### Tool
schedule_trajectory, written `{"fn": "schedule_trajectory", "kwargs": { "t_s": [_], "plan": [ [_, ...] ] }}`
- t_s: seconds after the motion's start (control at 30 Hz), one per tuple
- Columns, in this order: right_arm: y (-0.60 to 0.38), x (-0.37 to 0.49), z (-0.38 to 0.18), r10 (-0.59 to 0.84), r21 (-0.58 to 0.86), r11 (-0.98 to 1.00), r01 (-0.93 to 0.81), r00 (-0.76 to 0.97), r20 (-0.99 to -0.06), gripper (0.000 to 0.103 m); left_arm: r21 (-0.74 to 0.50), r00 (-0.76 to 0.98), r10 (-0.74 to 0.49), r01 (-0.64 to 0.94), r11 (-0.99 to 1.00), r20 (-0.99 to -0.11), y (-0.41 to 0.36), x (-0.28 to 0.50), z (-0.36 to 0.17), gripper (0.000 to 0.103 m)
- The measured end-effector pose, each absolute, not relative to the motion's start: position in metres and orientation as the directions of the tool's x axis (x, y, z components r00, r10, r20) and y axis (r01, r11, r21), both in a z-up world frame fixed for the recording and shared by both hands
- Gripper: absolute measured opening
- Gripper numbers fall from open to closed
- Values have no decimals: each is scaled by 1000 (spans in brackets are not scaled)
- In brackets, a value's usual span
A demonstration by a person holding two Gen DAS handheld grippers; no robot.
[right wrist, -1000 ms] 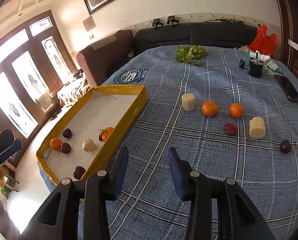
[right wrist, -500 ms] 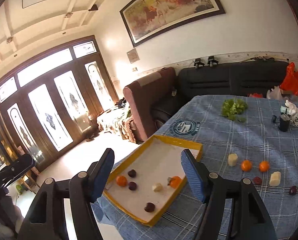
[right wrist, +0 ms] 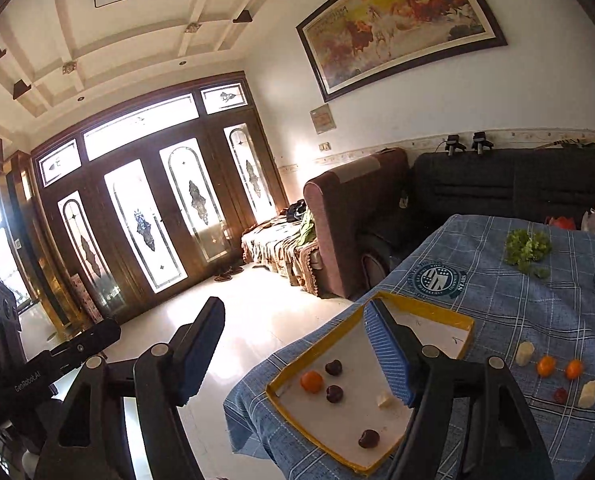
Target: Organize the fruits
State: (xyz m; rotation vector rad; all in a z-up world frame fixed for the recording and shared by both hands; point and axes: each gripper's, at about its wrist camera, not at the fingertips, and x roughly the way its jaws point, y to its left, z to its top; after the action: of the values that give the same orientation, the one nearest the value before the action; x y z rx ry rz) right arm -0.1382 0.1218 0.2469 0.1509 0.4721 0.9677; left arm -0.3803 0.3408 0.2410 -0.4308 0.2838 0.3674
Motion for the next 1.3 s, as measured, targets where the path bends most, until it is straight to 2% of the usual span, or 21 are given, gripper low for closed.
{"fn": "schedule_trajectory", "kwargs": {
  "t_s": [0.5, 0.77, 1.03, 1.3],
  "plan": [
    [163, -108, 206, 792, 333, 583, -741, 426, -439, 77, -410, 862, 281, -458, 789, -421, 379, -363, 206, 87],
    [171, -106, 198, 781, 336, 593, -732, 420, -463, 77, -419, 865, 255, -443, 792, -433, 382, -354, 199, 87],
    [147, -105, 196, 744, 327, 646, -689, 473, -472, 77, -433, 881, 171, -376, 819, -441, 369, -335, 190, 87],
    [57, -106, 199, 635, 303, 769, -563, 613, -470, 77, -459, 888, 14, -252, 852, -460, 324, -298, 184, 87]
  ]
}}
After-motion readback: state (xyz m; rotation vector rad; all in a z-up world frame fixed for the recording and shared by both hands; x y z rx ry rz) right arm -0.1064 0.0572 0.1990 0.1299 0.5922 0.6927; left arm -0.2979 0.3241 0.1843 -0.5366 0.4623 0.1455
